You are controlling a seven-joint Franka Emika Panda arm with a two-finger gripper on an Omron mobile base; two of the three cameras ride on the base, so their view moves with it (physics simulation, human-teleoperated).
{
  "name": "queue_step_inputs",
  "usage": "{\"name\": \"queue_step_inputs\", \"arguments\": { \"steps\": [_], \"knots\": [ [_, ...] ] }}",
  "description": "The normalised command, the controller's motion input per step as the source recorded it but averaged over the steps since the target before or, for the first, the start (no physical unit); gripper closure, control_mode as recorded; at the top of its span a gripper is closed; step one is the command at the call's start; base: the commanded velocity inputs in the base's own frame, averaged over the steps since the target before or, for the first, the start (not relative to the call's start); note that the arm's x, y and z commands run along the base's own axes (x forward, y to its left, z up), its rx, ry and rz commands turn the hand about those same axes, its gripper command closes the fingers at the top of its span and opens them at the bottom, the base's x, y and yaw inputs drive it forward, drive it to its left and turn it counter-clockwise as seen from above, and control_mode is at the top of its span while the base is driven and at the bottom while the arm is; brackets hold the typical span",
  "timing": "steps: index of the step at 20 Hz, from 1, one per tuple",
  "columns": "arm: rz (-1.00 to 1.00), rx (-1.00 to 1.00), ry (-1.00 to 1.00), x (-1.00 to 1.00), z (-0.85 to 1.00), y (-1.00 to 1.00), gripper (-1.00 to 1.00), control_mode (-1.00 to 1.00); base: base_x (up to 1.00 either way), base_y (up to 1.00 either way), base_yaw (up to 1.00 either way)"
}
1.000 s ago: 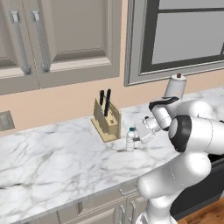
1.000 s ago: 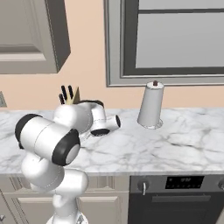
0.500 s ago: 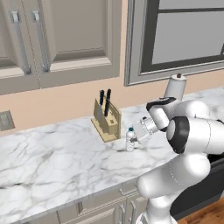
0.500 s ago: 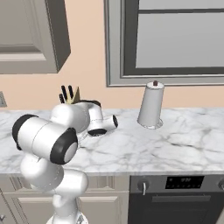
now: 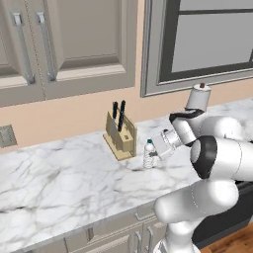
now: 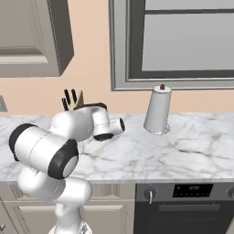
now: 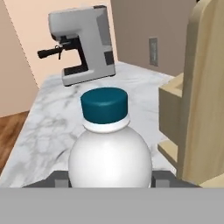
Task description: Place the drinks on the dining counter in a tight cluster.
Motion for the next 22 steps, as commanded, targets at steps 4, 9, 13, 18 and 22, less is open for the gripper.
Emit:
{"name": "queue_step_inputs", "arguments": {
  "steps": [4,9,13,18,22],
  "knots": [
    [-0.02,0.0,-0.13,-0.61,1.0,-0.12,1.0,-1.0,0.0,0.0,0.0],
    [-0.01,0.0,-0.11,-0.76,0.99,0.0,1.0,-1.0,0.0,0.0,0.0],
    [0.0,0.0,-0.17,-0.86,0.93,0.0,1.0,-1.0,0.0,0.0,0.0],
    [0.0,0.0,-0.14,-0.79,0.87,0.0,1.0,-1.0,0.0,0.0,0.0],
    [0.0,0.0,-0.04,-0.41,0.47,0.0,1.0,-1.0,0.0,0.0,0.0]
  ]
}}
